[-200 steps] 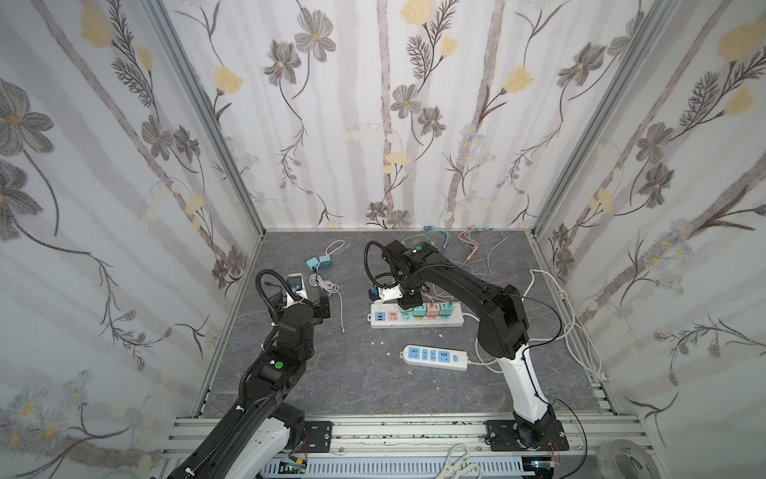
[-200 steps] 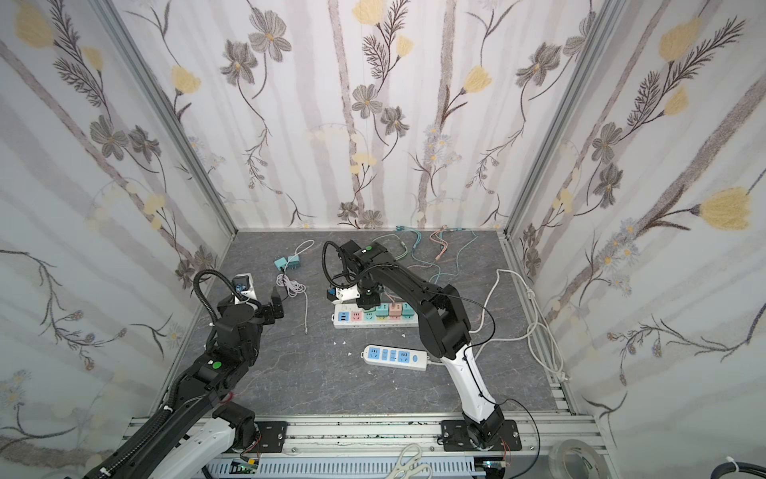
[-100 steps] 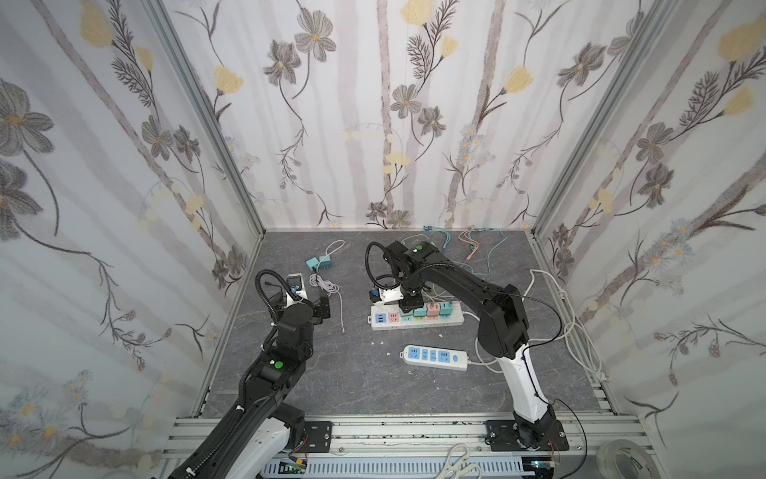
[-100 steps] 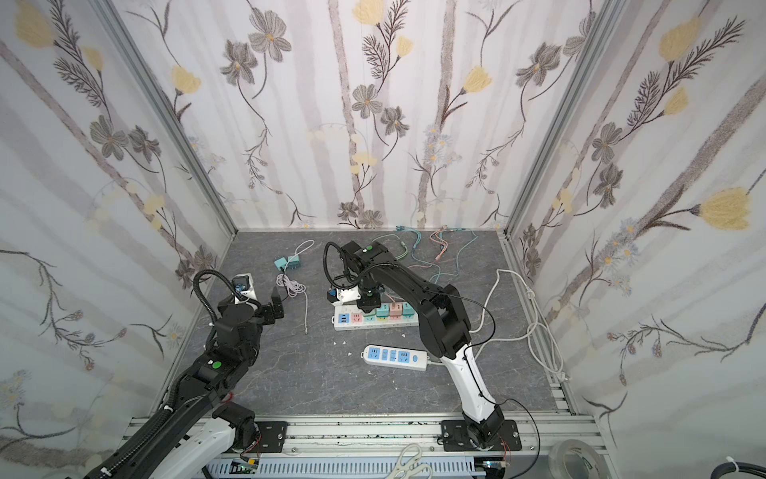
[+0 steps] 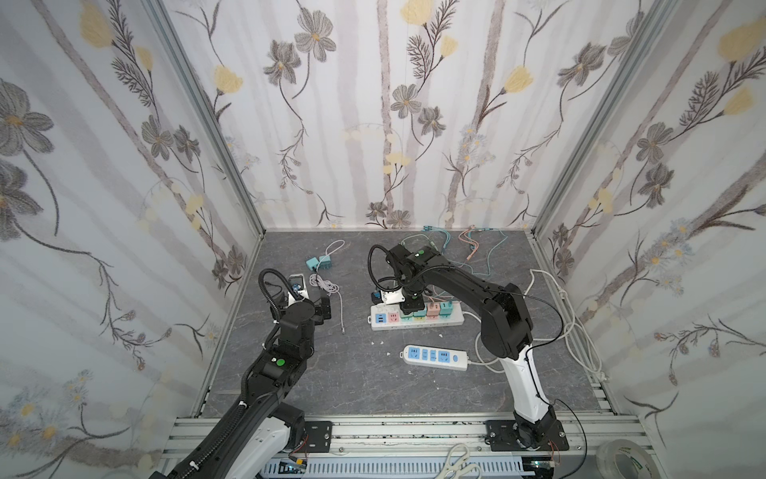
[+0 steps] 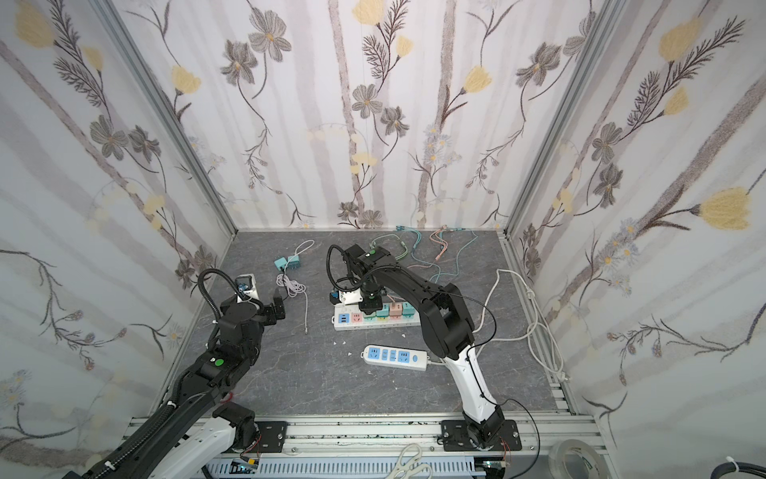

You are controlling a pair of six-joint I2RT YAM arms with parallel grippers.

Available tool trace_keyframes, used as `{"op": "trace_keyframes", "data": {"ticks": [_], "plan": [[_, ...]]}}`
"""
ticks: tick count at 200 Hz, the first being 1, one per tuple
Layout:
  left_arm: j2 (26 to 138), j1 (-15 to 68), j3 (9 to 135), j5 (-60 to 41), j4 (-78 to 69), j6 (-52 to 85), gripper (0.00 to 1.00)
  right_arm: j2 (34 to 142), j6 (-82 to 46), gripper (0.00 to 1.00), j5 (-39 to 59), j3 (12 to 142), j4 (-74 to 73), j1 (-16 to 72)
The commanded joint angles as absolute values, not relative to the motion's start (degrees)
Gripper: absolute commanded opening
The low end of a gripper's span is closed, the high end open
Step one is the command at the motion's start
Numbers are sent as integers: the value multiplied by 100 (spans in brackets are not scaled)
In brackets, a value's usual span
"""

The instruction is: Insert the plug

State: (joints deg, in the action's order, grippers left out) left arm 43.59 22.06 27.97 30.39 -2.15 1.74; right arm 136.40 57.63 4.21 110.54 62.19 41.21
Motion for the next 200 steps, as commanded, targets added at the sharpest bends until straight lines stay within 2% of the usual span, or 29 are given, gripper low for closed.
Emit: {"op": "trace_keyframes", "data": {"ticks": [1, 19, 33, 41, 50, 59, 62, 69, 72, 75, 141, 173, 200], "plan": [[4351, 2193, 2804, 3104, -256, 321, 100, 13799, 6086, 0, -114, 10819, 5605, 4062], [4350, 2193, 2803, 3046, -242, 359, 100, 13792, 6136, 0, -111, 10806, 5582, 4052], [4374, 2183, 2796, 2912, -297, 404, 100, 13722, 6084, 5, -17, 10793, 5605, 4055], [4406, 2180, 2760, 2747, -370, 313, 100, 13610, 6006, 12, 197, 10784, 5637, 4052], [4450, 2180, 2723, 2754, -482, 358, 100, 13477, 5860, 23, 453, 10784, 5642, 4044], [4497, 2180, 2699, 2893, -554, 541, 100, 13337, 5730, 36, 623, 10780, 5642, 4052], [4506, 2183, 2700, 2940, -554, 619, 100, 13293, 5679, 43, 674, 10776, 5643, 4052], [4516, 2176, 2733, 3039, -494, 830, 100, 13196, 5557, 73, 770, 10778, 5646, 4043], [4517, 2171, 2752, 3076, -450, 926, 100, 13157, 5521, 93, 810, 10776, 5662, 4043], [4525, 2171, 2771, 3098, -413, 1002, 100, 13117, 5502, 99, 838, 10775, 5667, 4043], [4796, 2150, 3298, 3115, 367, 1475, 100, 11783, 5166, 99, 1292, 9922, 5392, 4011], [5049, 2158, 3400, 2390, 224, 1406, 100, 10735, 4353, 99, 1758, 8787, 4175, 3882], [5507, 2377, 3664, 2447, 413, 1647, 100, 9705, 3168, 99, 2084, 7404, 2534, 3725]]}}
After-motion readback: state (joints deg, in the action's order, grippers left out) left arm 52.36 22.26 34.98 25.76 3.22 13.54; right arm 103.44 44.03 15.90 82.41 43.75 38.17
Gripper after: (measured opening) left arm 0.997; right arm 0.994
